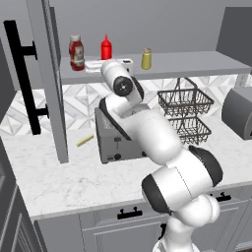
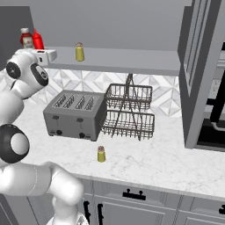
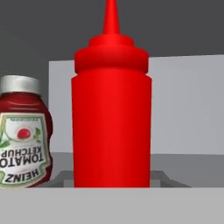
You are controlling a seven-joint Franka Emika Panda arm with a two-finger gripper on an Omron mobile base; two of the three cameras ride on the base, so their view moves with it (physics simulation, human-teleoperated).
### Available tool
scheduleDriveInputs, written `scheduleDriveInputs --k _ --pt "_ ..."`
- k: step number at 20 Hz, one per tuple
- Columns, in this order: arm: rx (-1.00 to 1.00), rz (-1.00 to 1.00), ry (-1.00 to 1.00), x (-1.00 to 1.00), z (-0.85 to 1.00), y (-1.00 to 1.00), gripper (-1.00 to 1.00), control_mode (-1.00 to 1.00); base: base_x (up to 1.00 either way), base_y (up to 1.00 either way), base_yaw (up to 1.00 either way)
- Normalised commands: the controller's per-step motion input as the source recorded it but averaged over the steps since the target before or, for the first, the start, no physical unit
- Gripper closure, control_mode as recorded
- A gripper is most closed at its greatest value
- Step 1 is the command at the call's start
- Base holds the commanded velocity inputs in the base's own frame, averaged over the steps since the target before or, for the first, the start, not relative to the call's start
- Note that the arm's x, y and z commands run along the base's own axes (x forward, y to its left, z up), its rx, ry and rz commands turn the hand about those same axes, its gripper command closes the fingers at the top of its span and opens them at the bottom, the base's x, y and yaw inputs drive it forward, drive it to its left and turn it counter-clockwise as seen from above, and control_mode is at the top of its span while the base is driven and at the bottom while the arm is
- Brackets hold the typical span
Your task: Put the shaker and condiment bottle from the counter next to their counterparts in the cabinet.
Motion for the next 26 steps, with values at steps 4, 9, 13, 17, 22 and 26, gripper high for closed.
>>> scheduleDriveInputs --k 4,9,13,17,22,26 --pt "0.0 0.0 0.0 0.25 0.0 0.11 1.0 -1.0 0.0 0.0 0.0" --pt "0.0 0.0 0.0 0.19 -0.09 0.11 1.0 -1.0 0.0 0.0 0.0" --pt "0.0 0.0 0.0 0.18 -0.17 0.17 1.0 -1.0 0.0 0.0 0.0" --pt "0.0 0.0 0.0 0.21 -0.17 0.21 1.0 -1.0 0.0 0.0 0.0" --pt "0.0 0.0 0.0 0.21 -0.17 0.23 1.0 -1.0 0.0 0.0 0.0" --pt "0.0 0.0 0.0 0.22 -0.21 0.19 1.0 -1.0 0.0 0.0 0.0"
